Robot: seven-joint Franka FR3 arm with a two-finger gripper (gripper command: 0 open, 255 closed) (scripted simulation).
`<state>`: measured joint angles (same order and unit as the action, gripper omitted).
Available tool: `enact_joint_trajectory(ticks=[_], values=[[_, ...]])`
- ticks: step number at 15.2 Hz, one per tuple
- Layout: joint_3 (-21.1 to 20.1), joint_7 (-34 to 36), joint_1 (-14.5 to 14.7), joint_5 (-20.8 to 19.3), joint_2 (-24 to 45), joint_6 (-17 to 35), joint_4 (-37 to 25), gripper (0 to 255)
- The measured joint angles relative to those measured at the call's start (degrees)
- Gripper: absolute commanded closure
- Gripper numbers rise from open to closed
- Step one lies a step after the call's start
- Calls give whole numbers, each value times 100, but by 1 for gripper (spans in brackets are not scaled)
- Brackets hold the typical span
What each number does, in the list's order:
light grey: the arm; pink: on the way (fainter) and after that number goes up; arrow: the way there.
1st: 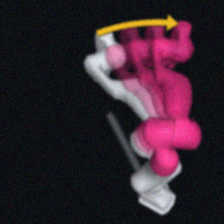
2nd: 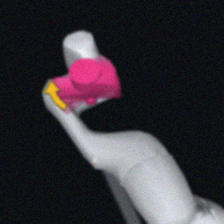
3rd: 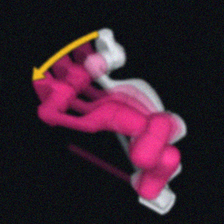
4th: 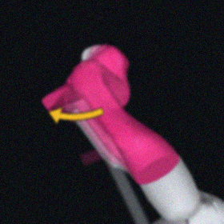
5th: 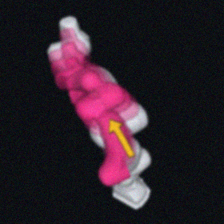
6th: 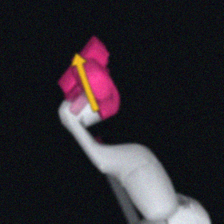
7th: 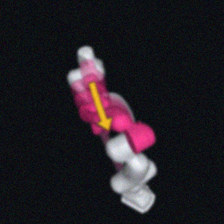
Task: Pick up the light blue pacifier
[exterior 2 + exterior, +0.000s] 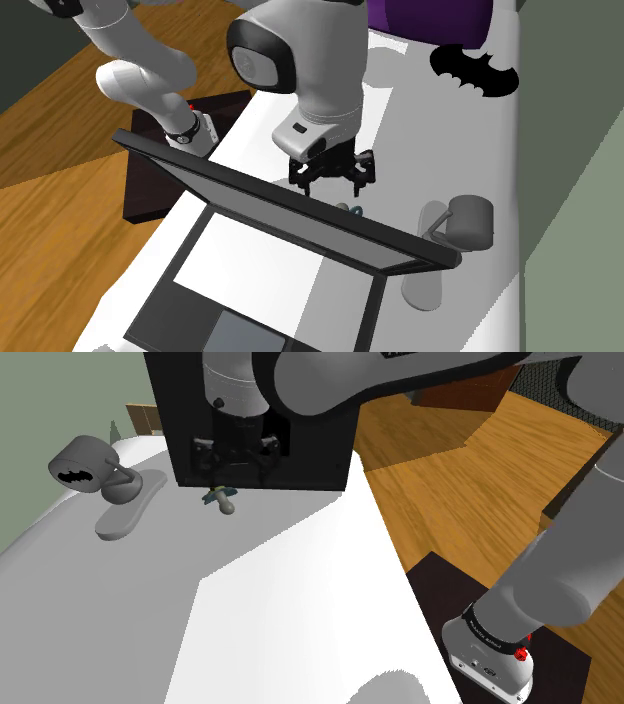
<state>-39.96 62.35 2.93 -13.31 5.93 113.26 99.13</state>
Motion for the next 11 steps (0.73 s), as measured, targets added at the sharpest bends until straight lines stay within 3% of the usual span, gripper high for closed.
enact_joint_trajectory(ticks=[3, 11], values=[[-8, 516, 344, -639, 749, -203, -700, 0], [52, 779, 438, -895, 996, 205, -448, 0]])
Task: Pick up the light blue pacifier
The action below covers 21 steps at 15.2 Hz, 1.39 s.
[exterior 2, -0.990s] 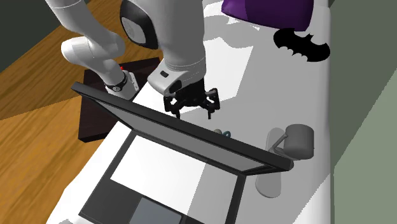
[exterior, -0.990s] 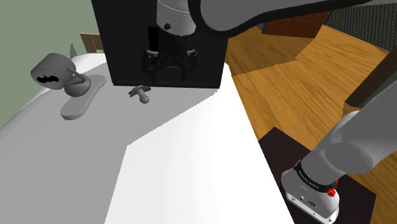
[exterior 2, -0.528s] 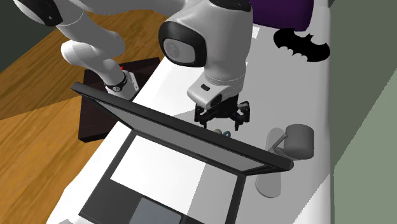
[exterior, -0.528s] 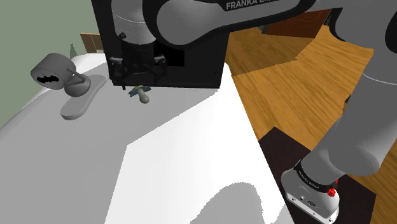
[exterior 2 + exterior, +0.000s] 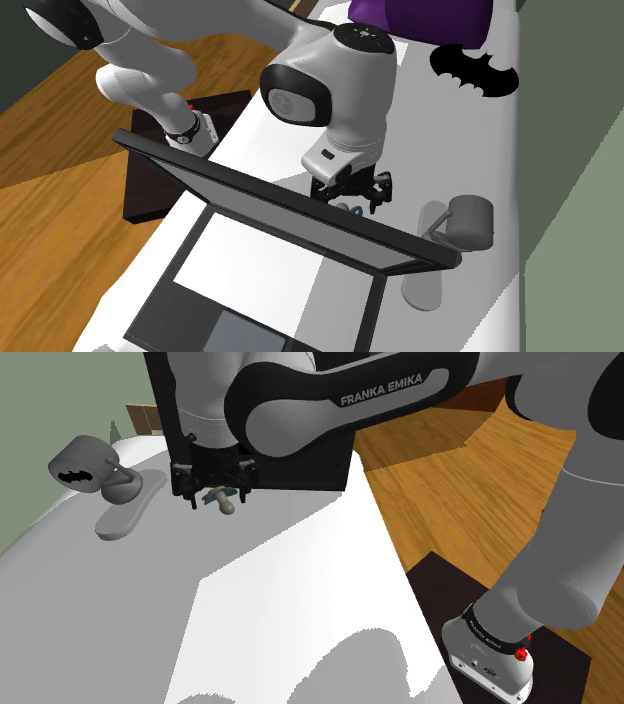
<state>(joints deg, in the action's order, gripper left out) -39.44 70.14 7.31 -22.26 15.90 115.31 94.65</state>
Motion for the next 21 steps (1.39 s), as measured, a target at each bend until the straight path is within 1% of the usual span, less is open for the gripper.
enact_joint_trajectory(ticks=[1, 11, 15, 21], values=[[2, 10, 0, -6, 3, 29, 28, 255], [4, 18, -3, -14, -4, 56, 48, 255], [-15, -49, 0, 41, -34, -139, -125, 255], [-46, -161, 36, 109, -61, -578, -558, 255]])
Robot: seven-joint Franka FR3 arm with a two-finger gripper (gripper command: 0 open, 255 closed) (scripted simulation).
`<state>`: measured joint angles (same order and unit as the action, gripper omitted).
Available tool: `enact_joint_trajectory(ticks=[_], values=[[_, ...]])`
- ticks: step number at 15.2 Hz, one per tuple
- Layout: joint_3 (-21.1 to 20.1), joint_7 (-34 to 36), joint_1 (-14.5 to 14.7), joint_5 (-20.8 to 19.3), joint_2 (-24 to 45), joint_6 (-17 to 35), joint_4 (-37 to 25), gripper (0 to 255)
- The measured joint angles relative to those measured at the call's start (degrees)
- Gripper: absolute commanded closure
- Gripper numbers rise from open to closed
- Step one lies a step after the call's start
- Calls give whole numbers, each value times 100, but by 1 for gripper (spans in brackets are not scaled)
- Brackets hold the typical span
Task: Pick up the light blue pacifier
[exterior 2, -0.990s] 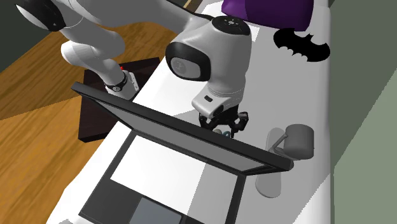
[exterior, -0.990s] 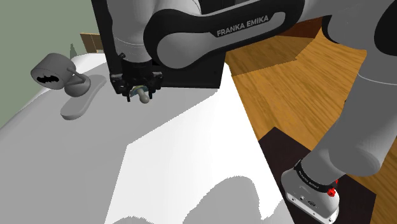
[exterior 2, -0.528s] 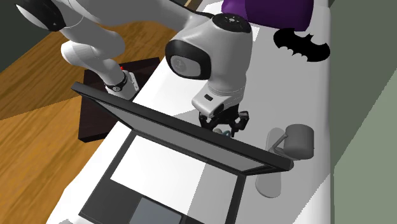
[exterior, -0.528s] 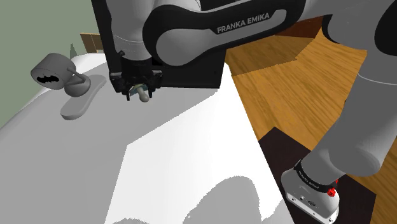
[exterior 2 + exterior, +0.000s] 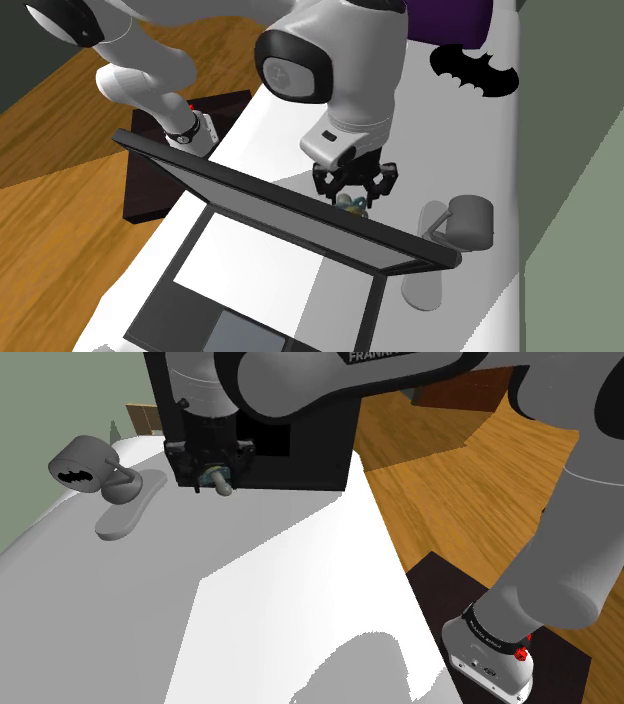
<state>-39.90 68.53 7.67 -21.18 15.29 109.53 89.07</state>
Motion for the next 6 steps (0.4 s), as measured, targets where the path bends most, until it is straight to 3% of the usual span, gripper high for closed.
enact_joint_trajectory(ticks=[6], values=[[-17, -73, 79, -1, 52, -438, -485, 255]])
